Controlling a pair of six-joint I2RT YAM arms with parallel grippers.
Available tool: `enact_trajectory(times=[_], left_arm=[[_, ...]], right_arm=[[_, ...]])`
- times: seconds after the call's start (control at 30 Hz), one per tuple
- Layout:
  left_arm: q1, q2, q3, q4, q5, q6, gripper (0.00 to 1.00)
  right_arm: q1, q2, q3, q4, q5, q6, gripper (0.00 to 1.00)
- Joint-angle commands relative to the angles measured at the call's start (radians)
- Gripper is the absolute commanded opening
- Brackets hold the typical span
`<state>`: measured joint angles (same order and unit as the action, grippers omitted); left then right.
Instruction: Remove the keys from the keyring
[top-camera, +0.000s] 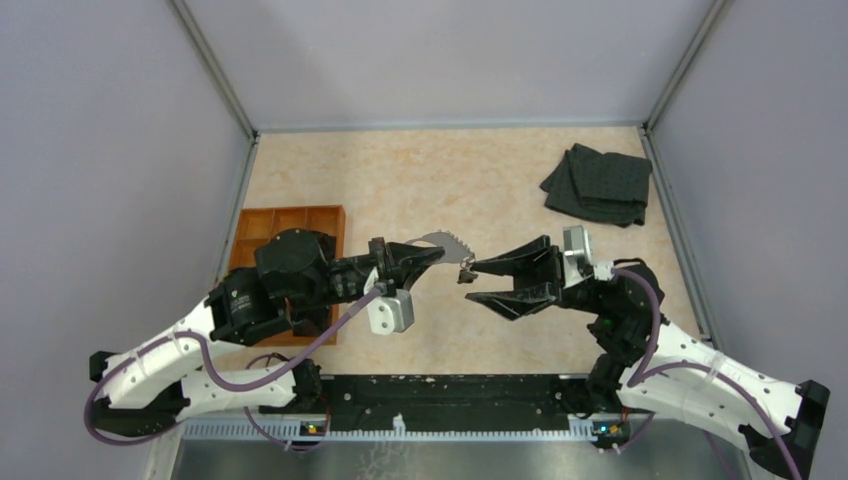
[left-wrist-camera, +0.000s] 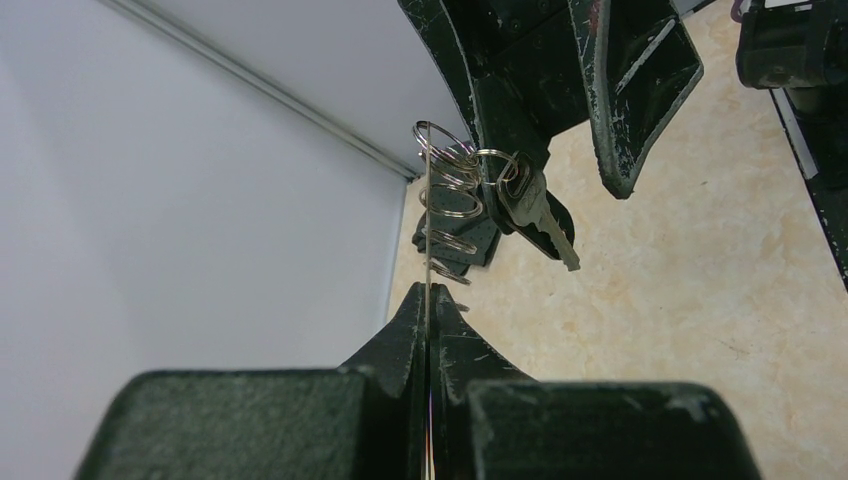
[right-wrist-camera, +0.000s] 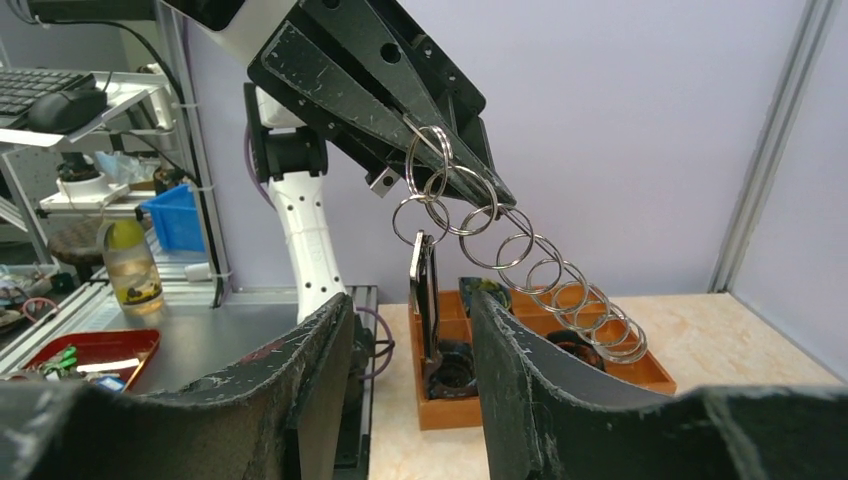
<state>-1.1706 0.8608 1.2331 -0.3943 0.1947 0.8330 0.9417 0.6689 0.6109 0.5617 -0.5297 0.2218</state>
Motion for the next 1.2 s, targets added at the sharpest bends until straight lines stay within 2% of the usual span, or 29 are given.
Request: enact_trajectory(times=[0.0,1.03,1.17], left_arm=[[-0.003,0.004,-0.001,0.079,0.022,0.003,0.0],[-0.004,0.01,-0.015,0.085,0.036,-0.015,0.0],[-0.004,0.008,-0.016,0.085,0.033,-0.015,0.0]], right_arm=[[0.002,0.006,0.046,0.061,-0.013,0.018,0.46],[0.03,0.053,0.043,0.104,-0.003,0.054,0.38],[0.031,0.051,0.041,0.096,0.004,0.053,0.31]])
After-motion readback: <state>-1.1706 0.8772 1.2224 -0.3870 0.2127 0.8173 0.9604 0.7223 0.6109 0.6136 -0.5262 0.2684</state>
